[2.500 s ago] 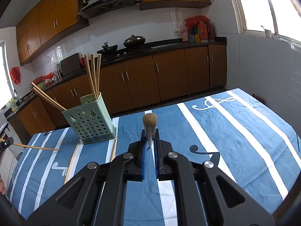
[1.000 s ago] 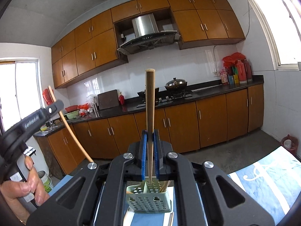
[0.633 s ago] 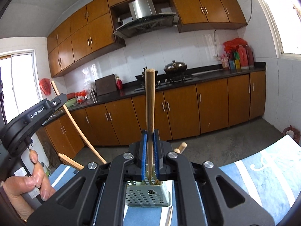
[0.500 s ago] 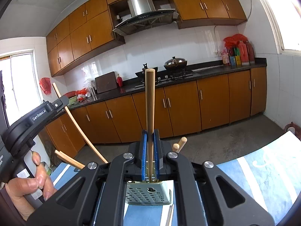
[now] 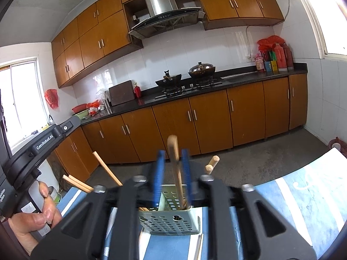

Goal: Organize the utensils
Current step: 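Insert both chopsticks into the green holder and open both tools, then move both open tools back down to the last chopsticks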

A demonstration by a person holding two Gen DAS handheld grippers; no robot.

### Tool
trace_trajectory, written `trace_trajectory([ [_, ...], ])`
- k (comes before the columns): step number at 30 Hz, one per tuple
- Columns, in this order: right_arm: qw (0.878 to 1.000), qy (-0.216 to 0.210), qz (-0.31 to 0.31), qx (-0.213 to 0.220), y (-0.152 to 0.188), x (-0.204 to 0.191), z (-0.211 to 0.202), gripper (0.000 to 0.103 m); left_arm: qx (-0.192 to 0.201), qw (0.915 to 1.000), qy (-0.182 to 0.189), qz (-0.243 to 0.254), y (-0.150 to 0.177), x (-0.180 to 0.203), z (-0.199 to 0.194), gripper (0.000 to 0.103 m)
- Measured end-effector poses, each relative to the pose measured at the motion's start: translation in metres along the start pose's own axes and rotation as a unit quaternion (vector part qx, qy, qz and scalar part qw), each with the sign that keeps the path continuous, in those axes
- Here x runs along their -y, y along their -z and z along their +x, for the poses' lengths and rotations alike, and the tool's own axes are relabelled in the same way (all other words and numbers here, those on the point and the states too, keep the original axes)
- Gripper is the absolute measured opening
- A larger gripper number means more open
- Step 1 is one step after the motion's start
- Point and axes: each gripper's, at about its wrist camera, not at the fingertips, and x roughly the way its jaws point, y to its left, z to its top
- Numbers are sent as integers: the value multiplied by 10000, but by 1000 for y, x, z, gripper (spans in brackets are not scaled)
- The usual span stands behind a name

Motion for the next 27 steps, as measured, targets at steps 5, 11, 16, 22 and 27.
trace_trajectory([
  [5, 9998, 28, -12, 185, -5, -1, -20, 30, 1, 9999, 59, -100, -6, -11, -19, 18],
  [11, 9995, 247, 97, 175, 8, 17, -54, 30, -68, 9999, 140, -63, 0, -30, -63, 26],
  [16, 9960, 621, 118, -629, 66, 42, -60, 30, -560, 9984, 2, 3, 40, -62, -94, 30],
  [22, 9782, 649, 199, -1965, 157, 52, -43, 30, -1520, 9872, -432, 217, 112, -97, -102, 30],
  [27, 9655, 423, 43, -2568, 200, 28, -31, 30, -2238, 9723, -588, 316, 164, -111, -103, 30],
])
